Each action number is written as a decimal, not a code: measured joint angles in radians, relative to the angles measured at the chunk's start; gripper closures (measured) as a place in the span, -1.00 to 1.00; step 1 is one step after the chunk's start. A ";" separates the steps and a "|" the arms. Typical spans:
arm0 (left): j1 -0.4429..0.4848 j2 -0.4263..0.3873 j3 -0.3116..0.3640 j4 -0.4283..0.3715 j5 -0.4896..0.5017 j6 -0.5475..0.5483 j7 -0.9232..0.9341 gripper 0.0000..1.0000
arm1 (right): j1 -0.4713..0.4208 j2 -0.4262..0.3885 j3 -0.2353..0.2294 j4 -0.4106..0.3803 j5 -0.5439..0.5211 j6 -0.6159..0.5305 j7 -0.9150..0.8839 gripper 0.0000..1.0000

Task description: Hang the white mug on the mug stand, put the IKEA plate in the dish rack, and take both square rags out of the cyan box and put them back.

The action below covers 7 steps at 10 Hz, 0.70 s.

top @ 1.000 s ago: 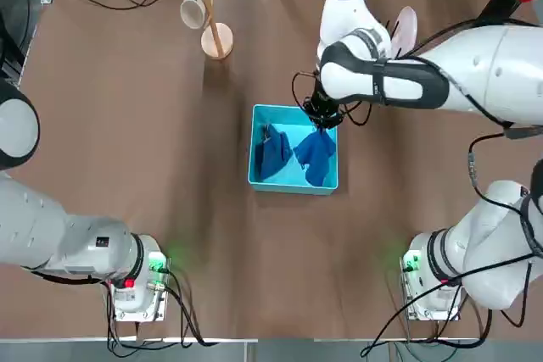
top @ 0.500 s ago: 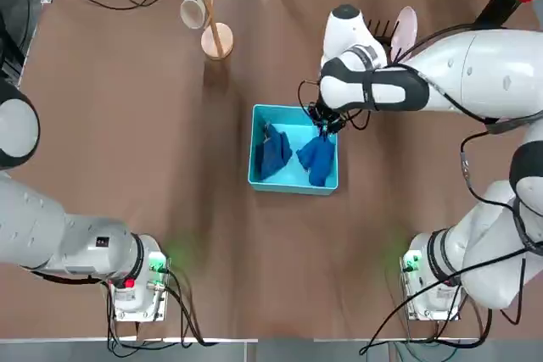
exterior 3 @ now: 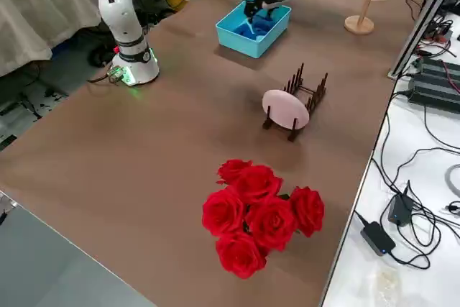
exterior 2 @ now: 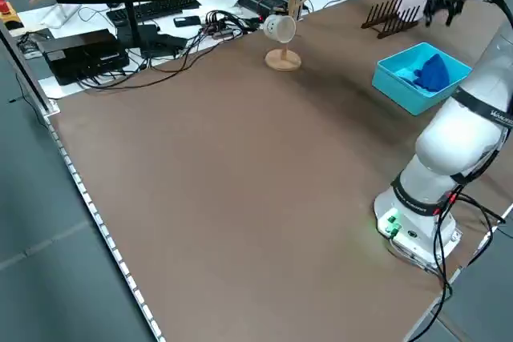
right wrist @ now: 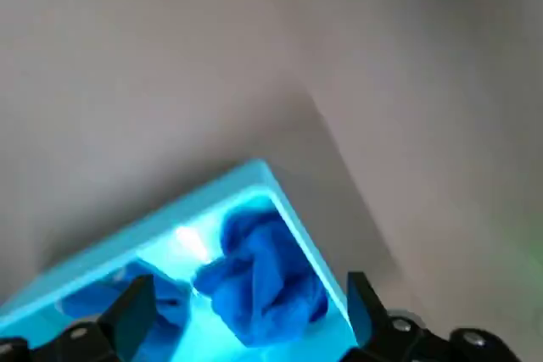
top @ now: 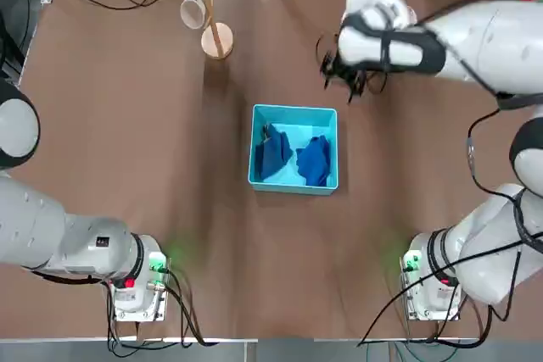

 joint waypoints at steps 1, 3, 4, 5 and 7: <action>0.000 0.000 0.000 0.000 0.000 0.000 0.000 -0.98 | -0.093 -0.004 -0.003 0.104 -0.028 -0.112 -0.096 -1.00; 0.000 0.000 0.000 0.000 0.000 0.000 0.000 -0.98 | -0.300 -0.011 -0.009 0.254 -0.036 -0.245 -0.342 -1.00; 0.000 0.000 0.000 0.000 0.000 0.000 0.000 -0.98 | -0.384 -0.011 -0.011 0.286 -0.038 -0.257 -0.437 -1.00; 0.000 0.000 0.000 0.001 0.000 0.001 0.000 -0.98 | -0.454 -0.010 -0.011 0.312 -0.039 -0.257 -0.514 -1.00; 0.000 0.000 0.000 0.001 0.000 0.001 0.000 -0.98 | -0.560 -0.009 -0.010 0.358 -0.042 -0.258 -0.634 -1.00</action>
